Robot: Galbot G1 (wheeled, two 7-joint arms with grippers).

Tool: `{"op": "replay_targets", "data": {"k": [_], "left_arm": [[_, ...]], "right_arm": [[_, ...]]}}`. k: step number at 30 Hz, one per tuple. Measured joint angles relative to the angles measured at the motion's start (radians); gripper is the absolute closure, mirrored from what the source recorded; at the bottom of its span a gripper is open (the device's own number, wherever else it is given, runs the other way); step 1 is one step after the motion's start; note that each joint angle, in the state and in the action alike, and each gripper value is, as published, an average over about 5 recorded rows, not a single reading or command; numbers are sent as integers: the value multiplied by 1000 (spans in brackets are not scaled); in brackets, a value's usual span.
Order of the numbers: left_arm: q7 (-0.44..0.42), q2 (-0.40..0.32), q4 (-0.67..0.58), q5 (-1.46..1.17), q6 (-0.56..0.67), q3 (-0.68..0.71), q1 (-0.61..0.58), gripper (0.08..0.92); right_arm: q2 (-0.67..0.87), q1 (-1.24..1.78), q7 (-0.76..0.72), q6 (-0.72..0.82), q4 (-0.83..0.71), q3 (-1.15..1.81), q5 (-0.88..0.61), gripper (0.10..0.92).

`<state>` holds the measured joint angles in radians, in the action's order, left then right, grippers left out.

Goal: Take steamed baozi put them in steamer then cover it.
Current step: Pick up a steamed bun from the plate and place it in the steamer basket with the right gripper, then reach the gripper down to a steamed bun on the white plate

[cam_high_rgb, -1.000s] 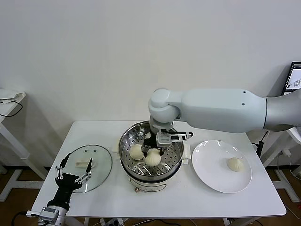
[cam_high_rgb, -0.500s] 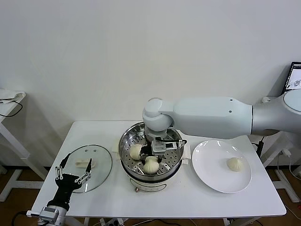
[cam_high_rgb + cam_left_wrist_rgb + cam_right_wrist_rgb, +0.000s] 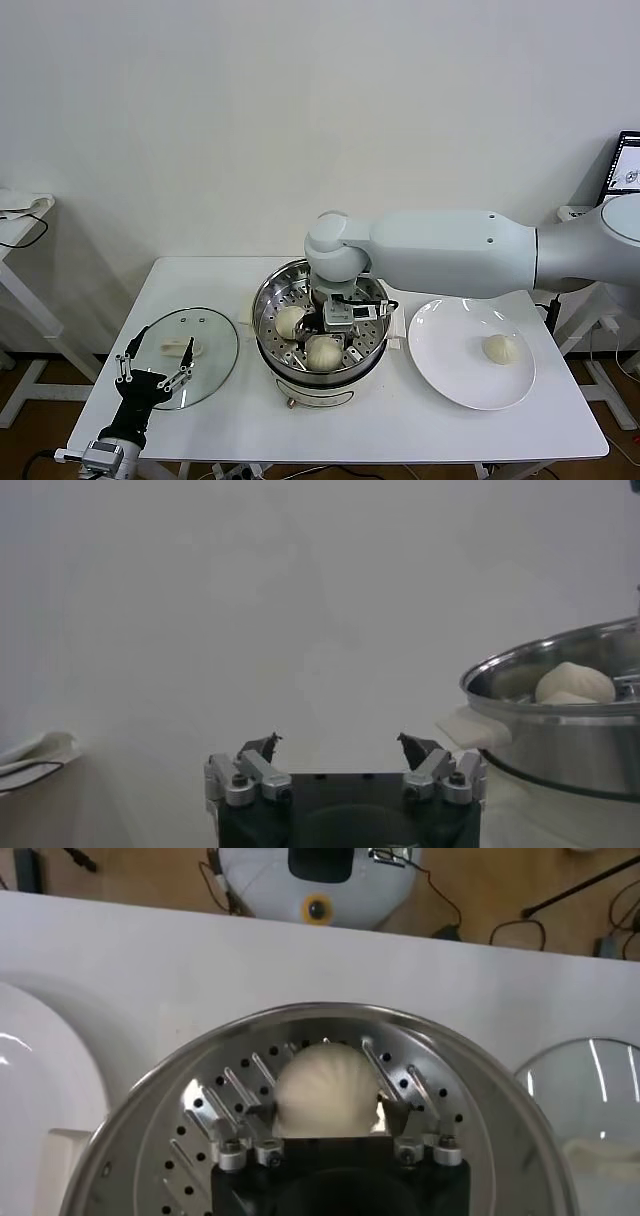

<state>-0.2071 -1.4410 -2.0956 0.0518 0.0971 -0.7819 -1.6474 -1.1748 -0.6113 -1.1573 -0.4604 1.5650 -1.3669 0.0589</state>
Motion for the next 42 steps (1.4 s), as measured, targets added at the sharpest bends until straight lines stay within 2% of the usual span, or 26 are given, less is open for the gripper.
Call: {"op": "replay_targets", "data": {"k": [9,20,30,42], "left_arm": [[1,-3,-13,2,0,7,-5,177],[4,0,-31,10,1,18,-16,177],[6,-5,-37,25,4,37,-24,177],[6,-5,-44,33,2,43,-31,177]], "right_arm": [[126,-79,-42,79,17,16,-112,203],[419,-62,-93,355,-18,48,-240,203],[619,196,-109,522,-101,261,-109,203],[667,524,-106,568,-241,574,102,203]]}}
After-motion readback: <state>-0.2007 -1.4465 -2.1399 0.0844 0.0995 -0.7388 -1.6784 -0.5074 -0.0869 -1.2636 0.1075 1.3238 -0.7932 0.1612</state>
